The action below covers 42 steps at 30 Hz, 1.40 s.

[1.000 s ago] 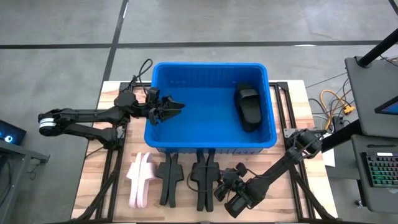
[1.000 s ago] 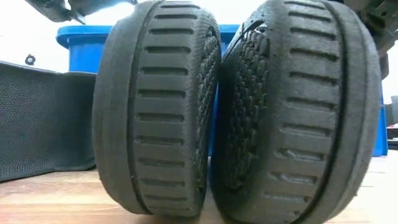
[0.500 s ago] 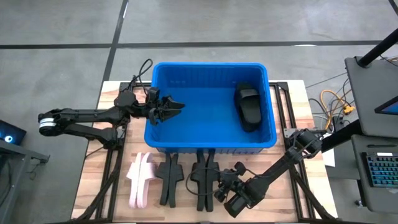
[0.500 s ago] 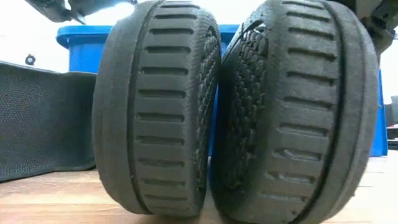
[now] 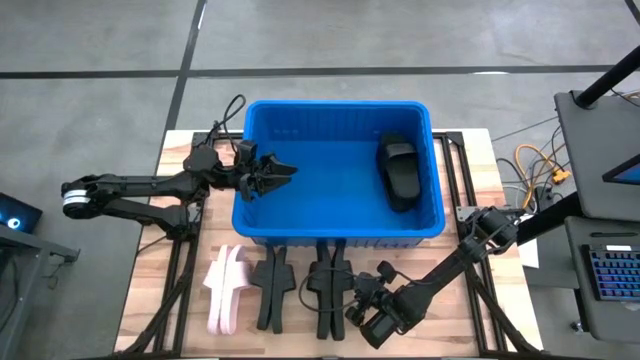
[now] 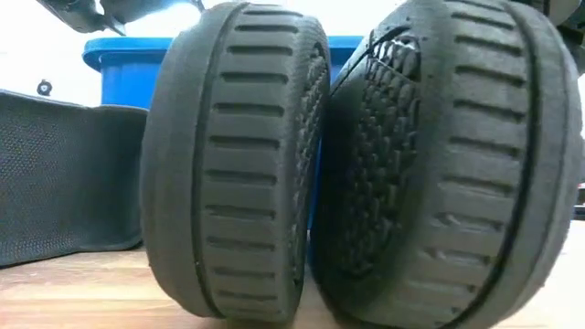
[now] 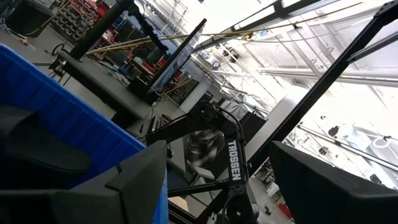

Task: Pick and place slides into bin
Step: Put the black slide into the bin

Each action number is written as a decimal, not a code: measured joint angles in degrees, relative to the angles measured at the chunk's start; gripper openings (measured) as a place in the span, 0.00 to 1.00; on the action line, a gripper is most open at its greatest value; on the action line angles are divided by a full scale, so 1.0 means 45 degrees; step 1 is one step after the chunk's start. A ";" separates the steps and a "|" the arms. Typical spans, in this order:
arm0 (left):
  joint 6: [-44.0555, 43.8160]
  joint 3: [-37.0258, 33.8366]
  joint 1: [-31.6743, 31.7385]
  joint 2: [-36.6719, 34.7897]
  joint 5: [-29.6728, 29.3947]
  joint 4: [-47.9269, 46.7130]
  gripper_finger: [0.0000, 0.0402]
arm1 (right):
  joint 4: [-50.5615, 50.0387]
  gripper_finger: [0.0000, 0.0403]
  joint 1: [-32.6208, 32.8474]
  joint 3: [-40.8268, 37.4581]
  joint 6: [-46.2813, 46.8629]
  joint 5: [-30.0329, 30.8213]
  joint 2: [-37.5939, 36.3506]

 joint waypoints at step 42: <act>-0.0007 -0.0005 -0.0001 0.0005 0.0151 0.0015 0.67 | -0.2283 0.03 0.0721 0.0519 0.0779 -0.0354 -0.1187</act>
